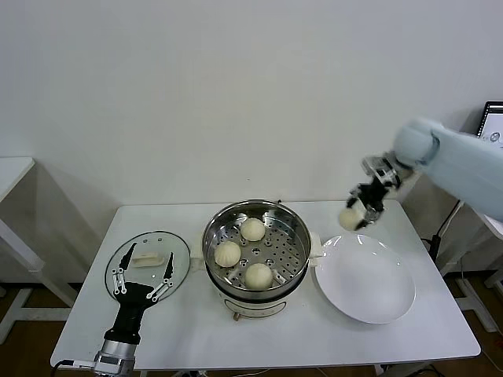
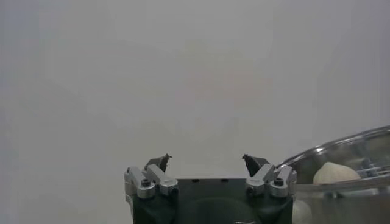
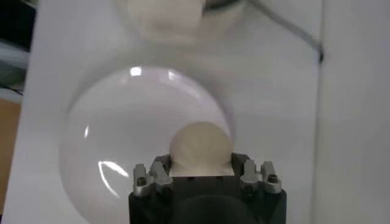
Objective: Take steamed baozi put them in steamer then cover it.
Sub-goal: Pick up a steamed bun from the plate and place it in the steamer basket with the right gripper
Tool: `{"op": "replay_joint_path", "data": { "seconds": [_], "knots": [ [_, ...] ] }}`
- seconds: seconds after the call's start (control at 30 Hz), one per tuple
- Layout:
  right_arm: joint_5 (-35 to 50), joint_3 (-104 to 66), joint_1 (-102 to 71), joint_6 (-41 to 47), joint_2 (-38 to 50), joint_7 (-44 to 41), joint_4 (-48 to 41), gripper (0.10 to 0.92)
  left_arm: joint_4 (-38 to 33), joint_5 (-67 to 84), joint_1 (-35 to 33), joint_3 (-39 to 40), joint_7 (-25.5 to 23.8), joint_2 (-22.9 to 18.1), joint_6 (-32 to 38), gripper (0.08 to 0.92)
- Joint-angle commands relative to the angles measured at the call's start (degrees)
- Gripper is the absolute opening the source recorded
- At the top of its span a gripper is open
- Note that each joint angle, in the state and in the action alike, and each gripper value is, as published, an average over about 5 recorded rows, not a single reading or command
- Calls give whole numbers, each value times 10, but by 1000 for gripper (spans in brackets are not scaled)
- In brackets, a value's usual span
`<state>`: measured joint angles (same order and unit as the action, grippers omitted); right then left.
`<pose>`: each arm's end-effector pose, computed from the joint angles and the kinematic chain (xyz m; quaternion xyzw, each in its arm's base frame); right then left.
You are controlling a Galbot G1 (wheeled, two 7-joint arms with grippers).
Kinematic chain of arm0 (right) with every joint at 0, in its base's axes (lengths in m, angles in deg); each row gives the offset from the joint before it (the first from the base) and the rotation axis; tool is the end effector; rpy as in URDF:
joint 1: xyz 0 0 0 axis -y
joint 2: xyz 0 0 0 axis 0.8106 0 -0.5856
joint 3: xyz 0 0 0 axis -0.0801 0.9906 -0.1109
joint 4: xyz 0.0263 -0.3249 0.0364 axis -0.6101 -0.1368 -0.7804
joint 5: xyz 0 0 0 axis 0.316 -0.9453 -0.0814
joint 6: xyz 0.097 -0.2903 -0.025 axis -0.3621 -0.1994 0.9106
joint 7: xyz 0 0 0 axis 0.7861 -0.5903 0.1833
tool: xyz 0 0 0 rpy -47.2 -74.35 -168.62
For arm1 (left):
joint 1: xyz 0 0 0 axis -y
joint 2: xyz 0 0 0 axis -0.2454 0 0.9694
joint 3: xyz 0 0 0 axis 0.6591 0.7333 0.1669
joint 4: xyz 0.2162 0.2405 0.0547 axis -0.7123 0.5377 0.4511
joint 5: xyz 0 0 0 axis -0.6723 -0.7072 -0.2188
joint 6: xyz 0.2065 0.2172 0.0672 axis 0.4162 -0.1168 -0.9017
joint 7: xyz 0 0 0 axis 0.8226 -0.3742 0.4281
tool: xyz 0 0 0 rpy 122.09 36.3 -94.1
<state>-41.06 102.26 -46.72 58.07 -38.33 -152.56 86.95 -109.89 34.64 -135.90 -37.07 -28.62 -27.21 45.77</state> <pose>0.5127 -0.1016 -0.0052 0.5880 -0.5100 0.5315 0.3342 0.1374 0.0673 -0.3143 0.0541 0.9746 0.1647 0.1418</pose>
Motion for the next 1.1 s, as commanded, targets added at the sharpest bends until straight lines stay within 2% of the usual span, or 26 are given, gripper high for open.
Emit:
{"op": "replay_joint_path", "data": {
  "seconds": [0.03, 0.2, 0.6, 1.1],
  "knots": [
    [149, 119, 147, 48, -109, 1, 113, 670, -1, 0, 1, 1, 1, -1, -1, 823],
    [130, 140, 115, 61, -143, 29, 117, 670, -3, 2, 0, 2, 1, -4, -1, 823],
    [69, 132, 19, 66, -189, 75, 45, 662, -3, 14, 0, -5, 2, -3, -1, 823],
    [41, 131, -9, 64, -200, 73, 21, 664, -3, 20, 0, -14, 1, -4, 0, 823]
  ]
}}
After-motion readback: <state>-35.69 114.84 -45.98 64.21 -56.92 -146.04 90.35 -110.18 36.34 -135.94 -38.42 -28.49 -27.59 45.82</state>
